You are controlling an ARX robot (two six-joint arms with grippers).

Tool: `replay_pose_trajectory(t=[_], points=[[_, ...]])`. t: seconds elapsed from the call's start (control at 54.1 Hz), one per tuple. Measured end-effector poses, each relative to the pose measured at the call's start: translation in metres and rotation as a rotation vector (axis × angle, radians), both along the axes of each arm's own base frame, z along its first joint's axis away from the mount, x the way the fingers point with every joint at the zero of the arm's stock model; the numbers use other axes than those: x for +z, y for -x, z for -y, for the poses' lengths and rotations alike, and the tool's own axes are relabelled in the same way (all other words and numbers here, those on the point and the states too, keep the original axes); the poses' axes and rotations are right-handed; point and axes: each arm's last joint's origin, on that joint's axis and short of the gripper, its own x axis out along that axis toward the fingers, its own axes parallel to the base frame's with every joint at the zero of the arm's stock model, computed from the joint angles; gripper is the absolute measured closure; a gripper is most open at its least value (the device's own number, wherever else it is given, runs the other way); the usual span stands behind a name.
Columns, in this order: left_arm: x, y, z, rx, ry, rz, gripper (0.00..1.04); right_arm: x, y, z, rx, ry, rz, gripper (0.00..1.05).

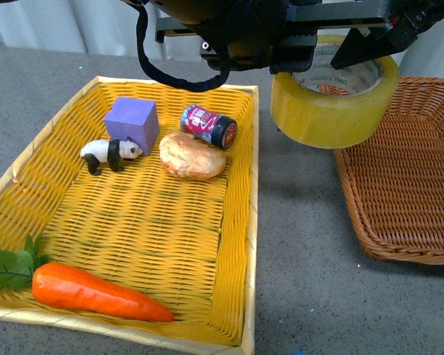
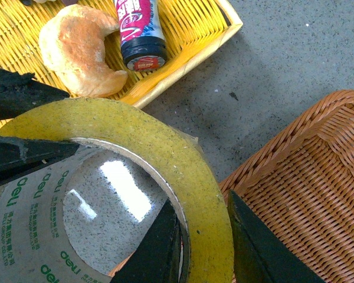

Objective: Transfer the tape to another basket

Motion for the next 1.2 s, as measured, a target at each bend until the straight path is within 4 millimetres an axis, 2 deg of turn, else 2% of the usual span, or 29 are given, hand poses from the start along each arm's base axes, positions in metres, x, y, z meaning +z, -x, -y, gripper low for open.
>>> replay_pose_trajectory(t=[0.111,0.148,0.222,0.333,0.407,0.536,0.647,0.703,0.795,0.999,1.091,1.202], points=[[0.002,0.002,0.005,0.137,-0.065,0.152,0.91,0.001,-0.001,0.0,-0.003,-0.001,0.012,0.88],[0.003,0.004,0.009,0.19,-0.09,0.192,0.87,0.003,-0.002,0.0,-0.002,0.0,0.021,0.88],[0.004,0.007,0.012,0.272,-0.119,0.234,0.76,0.004,-0.003,0.0,-0.023,0.004,0.02,0.89],[0.008,0.004,0.006,0.342,-0.109,0.258,0.6,0.003,-0.004,0.007,-0.062,0.036,0.021,0.89],[0.009,0.001,0.001,0.36,-0.071,0.258,0.49,0.001,-0.006,0.014,-0.081,0.037,0.017,0.89],[0.012,0.001,-0.005,0.373,0.061,0.239,0.22,-0.011,-0.013,0.026,-0.142,0.06,-0.004,0.89],[0.018,0.0,-0.009,0.441,0.092,0.251,0.05,-0.015,-0.016,0.031,-0.174,0.066,-0.005,0.89],[0.019,-0.004,-0.018,0.529,0.087,0.261,0.07,-0.014,-0.02,0.038,-0.221,0.082,0.026,0.89],[0.013,-0.013,-0.044,0.663,0.081,0.246,0.07,-0.018,-0.023,0.058,-0.335,0.107,0.06,0.89],[0.004,-0.027,-0.098,0.89,0.099,0.232,0.07,-0.05,-0.012,0.091,-0.476,0.107,-0.013,0.89],[0.003,-0.028,-0.113,0.95,0.1,0.236,0.07,-0.065,-0.009,0.097,-0.511,0.1,-0.041,0.89],[0.006,-0.027,-0.12,0.975,0.111,0.252,0.07,-0.081,-0.007,0.099,-0.534,0.095,-0.072,0.89]])
